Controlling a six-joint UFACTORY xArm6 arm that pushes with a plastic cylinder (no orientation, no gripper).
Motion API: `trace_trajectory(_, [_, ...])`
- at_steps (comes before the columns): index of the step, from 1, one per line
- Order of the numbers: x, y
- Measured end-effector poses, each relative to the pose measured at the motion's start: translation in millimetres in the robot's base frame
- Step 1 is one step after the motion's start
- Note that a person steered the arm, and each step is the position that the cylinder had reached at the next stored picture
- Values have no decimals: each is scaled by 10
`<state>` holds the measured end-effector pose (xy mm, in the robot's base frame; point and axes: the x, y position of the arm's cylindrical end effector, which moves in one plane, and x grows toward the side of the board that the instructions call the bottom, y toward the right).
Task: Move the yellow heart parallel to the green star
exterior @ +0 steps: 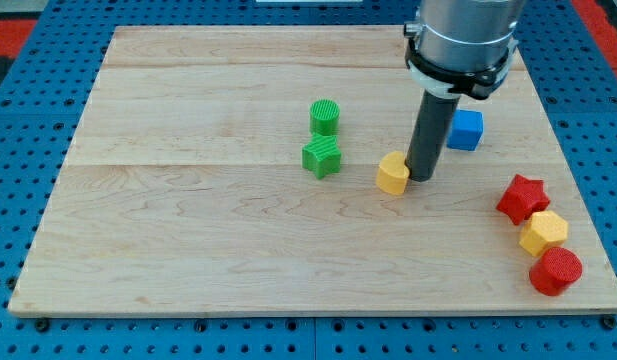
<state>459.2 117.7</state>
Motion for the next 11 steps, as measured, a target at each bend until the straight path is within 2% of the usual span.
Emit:
trace_trajectory(2, [-439,270])
trace_trajectory(3, [-343,264])
trace_trajectory(4, [-26,22])
trace_trajectory(5, [-16,-251])
trace_trajectory(6, [-334,-251])
trace_trajectory(7, [-379,-282])
trace_trajectory(8, [-197,-307])
trace_trajectory(9, [153,-576])
trace_trajectory(10, [311,-892])
trace_trajectory(11, [278,-838])
